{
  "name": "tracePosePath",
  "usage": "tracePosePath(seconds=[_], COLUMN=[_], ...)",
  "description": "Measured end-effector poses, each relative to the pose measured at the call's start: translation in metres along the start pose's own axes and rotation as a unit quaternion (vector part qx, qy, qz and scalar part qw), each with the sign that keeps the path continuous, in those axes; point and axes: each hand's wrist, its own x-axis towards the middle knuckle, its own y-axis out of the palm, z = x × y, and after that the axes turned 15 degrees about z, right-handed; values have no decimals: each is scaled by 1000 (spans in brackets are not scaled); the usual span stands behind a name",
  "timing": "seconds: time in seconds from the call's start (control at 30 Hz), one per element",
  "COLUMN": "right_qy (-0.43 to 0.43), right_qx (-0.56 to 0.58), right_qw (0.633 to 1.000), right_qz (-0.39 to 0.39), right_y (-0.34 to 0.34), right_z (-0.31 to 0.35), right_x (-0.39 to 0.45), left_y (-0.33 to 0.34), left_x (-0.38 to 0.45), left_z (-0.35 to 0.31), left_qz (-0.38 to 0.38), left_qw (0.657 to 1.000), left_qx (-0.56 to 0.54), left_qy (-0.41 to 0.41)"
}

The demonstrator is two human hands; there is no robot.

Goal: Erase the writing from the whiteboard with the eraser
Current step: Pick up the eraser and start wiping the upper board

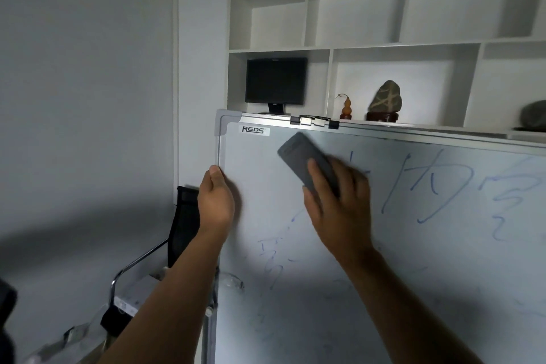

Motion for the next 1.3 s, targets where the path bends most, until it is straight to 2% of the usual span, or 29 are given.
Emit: tracePosePath(seconds=[0.03,0.07,0.17,0.2,0.3,0.43,0.47,0.57,0.6,0.7,0.73,0.83,0.87,0.97,1.0,1.1,1.13,1.23,1.27,1.3], right_qy=[35,30,-74,-65,45,-84,-72,57,53,-46,-40,108,115,-5,-14,114,124,0,-9,25], right_qx=[15,16,-18,-17,10,-28,-19,19,16,-7,-3,50,48,-2,-3,59,64,17,16,28], right_qw=[999,999,997,998,999,996,997,998,998,999,999,993,992,1000,1000,991,990,1000,1000,999], right_qz=[-13,-15,10,10,-24,10,13,-19,-24,2,7,-18,-22,4,7,-28,-29,20,23,10], right_y=[-1,-2,-3,-5,-12,-9,-10,-13,-12,-9,-10,-13,-13,-10,-11,-15,-15,-13,-14,-15], right_z=[1,5,7,-1,-11,-7,-14,-20,-15,-9,-14,-22,-18,-15,-21,-28,-25,-21,-27,-30], right_x=[0,-1,-9,-7,-4,-14,-13,-13,-15,-24,-23,-22,-23,-32,-33,-34,-35,-46,-47,-47], left_y=[2,4,8,8,9,6,5,7,7,8,8,9,9,7,8,10,10,8,8,8], left_x=[0,0,0,-1,-1,3,3,4,3,4,4,4,4,5,5,5,5,5,5,4], left_z=[-1,-3,-3,-3,-3,0,0,0,0,0,0,0,0,1,2,1,1,1,2,1], left_qz=[-13,-25,-38,-40,-53,-51,-47,-47,-51,-57,-57,-58,-59,-60,-59,-59,-61,-62,-60,-58], left_qw=[1000,1000,999,999,998,999,999,999,999,998,998,998,998,998,998,998,998,998,998,998], left_qx=[3,6,11,13,17,3,1,5,6,9,10,12,13,14,13,17,18,15,17,18], left_qy=[0,-2,0,3,3,-2,-3,-1,-1,-1,-2,-6,-7,-5,-5,-3,-2,-3,0,2])
